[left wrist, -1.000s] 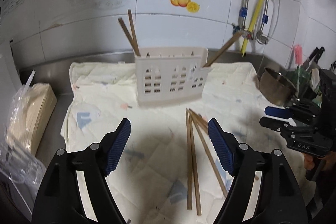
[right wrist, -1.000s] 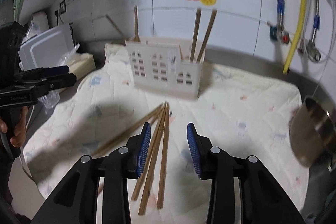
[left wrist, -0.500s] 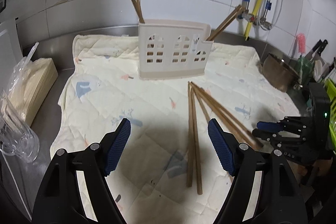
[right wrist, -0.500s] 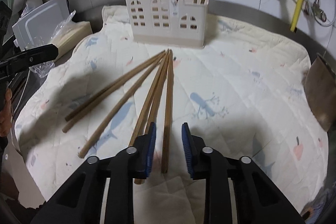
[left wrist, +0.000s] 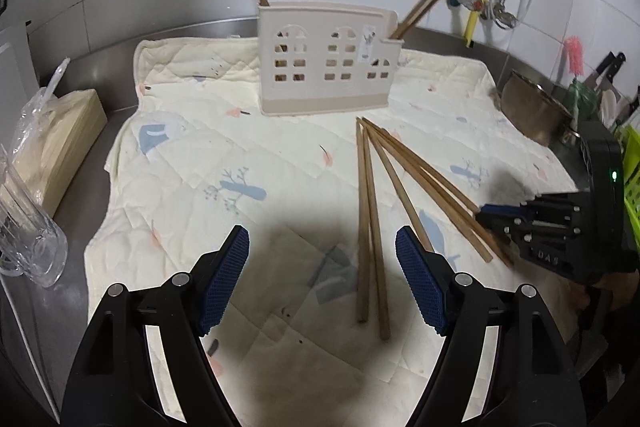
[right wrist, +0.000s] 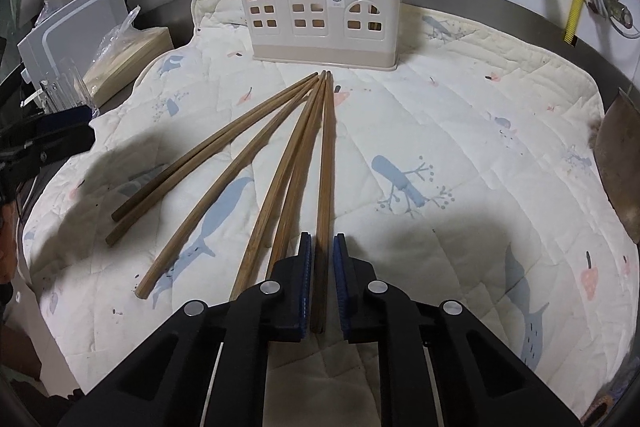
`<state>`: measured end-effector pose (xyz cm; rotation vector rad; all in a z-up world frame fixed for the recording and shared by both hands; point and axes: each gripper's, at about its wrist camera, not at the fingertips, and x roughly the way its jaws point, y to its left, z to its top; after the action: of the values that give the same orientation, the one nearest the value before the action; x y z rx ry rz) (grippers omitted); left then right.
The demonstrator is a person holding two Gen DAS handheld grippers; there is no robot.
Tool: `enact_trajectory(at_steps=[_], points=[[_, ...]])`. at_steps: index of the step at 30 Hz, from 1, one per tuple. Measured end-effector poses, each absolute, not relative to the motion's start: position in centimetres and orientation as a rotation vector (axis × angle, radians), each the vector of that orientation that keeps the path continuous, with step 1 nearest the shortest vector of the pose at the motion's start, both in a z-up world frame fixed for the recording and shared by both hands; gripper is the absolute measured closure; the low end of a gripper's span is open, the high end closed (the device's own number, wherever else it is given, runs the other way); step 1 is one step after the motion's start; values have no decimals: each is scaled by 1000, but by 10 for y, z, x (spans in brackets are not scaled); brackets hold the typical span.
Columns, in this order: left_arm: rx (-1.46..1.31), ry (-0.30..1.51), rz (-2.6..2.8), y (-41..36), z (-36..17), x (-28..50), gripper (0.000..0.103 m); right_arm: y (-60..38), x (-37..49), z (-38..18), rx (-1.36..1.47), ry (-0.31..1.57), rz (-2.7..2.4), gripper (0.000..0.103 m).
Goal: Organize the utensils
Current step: 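Close the right tool on a chopstick while the left tool grasps another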
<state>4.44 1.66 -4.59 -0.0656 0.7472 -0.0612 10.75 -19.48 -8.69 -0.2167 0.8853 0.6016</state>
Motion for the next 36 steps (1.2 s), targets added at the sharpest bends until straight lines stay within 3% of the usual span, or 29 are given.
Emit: enact_trajectory(at_steps=[9,11,15,18,36], points=[[-65,813,-103,4,-66,55,48,-197,110,-87,-207,884,596,96],[-70,832,-112,4,-71,60,57,-198,110,-88,-201,885,596,96],[-86,863,-110,4,-78,68,61,-201,109,-87,-190,885,592,96],[-101,881,-123,3,-83,74,70,-203,109,-87,-186,886,591,96],[-10,906,-84,-16,-94,90,81,-204,108,-89,-176,887,590,96]])
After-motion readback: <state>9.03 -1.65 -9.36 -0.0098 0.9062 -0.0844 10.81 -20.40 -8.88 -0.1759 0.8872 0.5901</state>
